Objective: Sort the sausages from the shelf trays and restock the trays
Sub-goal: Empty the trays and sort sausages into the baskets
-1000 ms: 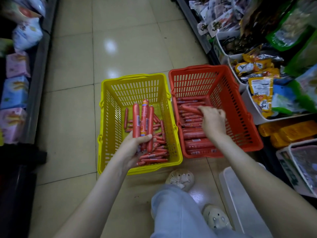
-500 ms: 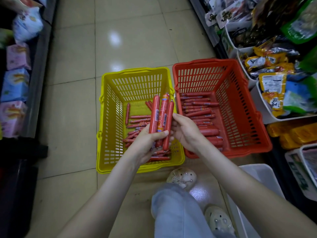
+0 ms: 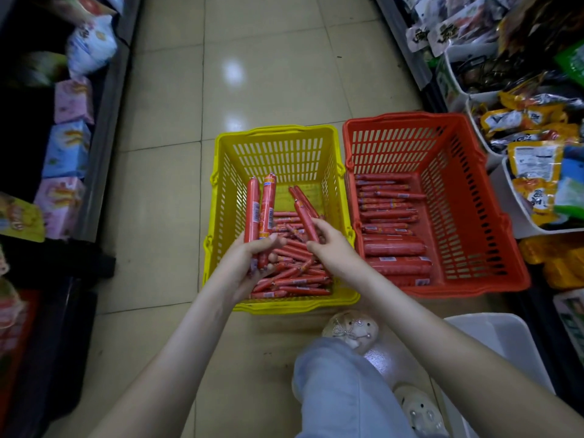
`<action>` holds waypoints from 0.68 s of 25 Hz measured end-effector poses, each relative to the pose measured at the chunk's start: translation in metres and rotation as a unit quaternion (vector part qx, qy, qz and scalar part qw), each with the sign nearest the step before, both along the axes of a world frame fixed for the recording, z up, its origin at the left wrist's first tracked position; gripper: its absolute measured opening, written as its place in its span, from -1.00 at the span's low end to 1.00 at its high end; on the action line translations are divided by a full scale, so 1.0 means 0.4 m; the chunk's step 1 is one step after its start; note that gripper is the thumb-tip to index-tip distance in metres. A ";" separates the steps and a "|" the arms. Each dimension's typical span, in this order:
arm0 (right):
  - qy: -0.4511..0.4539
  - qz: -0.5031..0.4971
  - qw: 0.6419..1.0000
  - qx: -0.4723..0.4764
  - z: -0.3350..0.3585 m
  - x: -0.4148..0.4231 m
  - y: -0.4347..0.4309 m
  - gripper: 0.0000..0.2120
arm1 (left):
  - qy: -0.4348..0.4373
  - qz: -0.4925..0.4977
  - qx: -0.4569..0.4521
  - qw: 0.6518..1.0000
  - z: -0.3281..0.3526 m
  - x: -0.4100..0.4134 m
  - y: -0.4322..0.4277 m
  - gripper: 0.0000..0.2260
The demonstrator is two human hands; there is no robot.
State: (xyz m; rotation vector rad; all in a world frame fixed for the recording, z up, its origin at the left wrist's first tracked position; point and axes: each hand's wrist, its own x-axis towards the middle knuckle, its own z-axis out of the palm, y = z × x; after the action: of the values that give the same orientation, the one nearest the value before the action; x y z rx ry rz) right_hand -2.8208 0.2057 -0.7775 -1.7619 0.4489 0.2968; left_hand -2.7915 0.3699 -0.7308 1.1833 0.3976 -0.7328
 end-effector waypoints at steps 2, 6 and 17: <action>-0.027 0.065 0.992 -0.103 0.007 -0.009 -0.020 -0.54 | -0.003 0.005 0.000 1.000 -0.010 0.005 -0.004 -0.83; -0.065 0.091 0.964 -0.242 0.008 -0.050 -0.131 -0.60 | -0.006 -0.003 0.003 1.000 -0.030 0.009 -0.053 -0.88; -0.035 0.120 0.982 -0.140 0.002 -0.032 -0.058 -0.49 | -0.107 -0.050 0.112 0.987 -0.032 0.015 -0.033 -0.74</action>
State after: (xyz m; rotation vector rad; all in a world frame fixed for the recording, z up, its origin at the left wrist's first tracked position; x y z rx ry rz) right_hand -2.8337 0.1826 -0.7769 -2.1007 0.2356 0.3533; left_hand -2.7854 0.3566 -0.7438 1.4878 0.2473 -0.6503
